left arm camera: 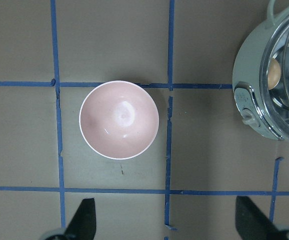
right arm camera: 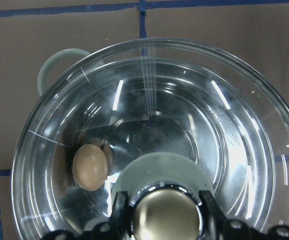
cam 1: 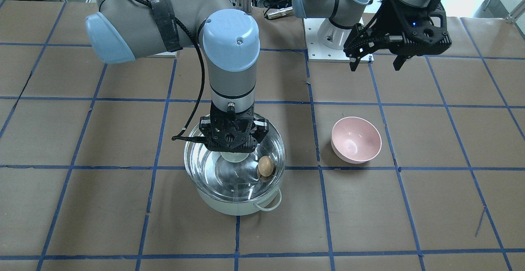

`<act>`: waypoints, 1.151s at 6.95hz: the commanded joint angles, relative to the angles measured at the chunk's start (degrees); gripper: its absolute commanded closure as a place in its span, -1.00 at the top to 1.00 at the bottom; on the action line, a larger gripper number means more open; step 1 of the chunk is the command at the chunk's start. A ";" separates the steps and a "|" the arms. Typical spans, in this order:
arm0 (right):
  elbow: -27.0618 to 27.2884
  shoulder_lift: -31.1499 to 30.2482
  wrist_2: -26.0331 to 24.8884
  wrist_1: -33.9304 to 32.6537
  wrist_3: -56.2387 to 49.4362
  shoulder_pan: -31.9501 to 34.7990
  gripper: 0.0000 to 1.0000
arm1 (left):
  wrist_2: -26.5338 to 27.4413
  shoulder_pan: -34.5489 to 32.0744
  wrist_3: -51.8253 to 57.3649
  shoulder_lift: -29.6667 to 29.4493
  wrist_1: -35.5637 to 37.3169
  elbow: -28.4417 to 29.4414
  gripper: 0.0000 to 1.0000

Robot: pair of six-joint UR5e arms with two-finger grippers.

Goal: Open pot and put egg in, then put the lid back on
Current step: 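Lower the glass lid onto the pot rim with the right gripper and settle it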

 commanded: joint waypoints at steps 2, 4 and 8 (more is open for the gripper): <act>2.22 -0.06 0.04 -3.60 -0.74 0.01 -0.63 | 0.45 -0.02 0.00 0.13 0.03 -0.01 1.00; 2.31 -0.14 0.13 -4.39 -1.00 0.01 -0.63 | 0.54 -0.02 0.00 0.13 0.03 -0.01 1.00; 3.45 -0.14 0.04 -6.14 -1.44 0.01 -0.62 | 0.54 -0.02 0.00 0.49 0.12 -0.54 1.00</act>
